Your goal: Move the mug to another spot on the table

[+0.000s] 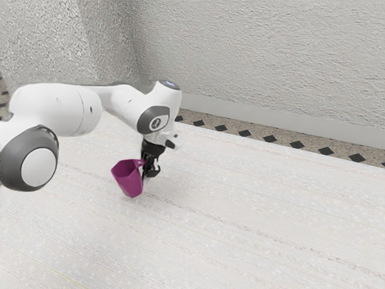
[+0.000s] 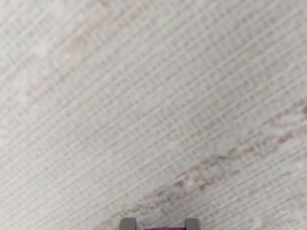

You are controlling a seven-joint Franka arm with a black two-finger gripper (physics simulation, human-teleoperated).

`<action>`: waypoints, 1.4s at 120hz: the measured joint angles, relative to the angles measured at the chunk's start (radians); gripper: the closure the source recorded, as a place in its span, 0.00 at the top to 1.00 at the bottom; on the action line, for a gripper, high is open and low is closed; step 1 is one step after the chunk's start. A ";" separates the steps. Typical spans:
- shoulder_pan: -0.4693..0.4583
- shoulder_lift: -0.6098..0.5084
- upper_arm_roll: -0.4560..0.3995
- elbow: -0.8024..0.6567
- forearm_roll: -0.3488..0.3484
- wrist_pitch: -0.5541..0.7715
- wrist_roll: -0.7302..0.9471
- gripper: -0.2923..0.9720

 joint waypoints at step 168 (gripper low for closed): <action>-0.035 0.030 -0.010 0.150 -0.016 -0.037 -0.175 0.74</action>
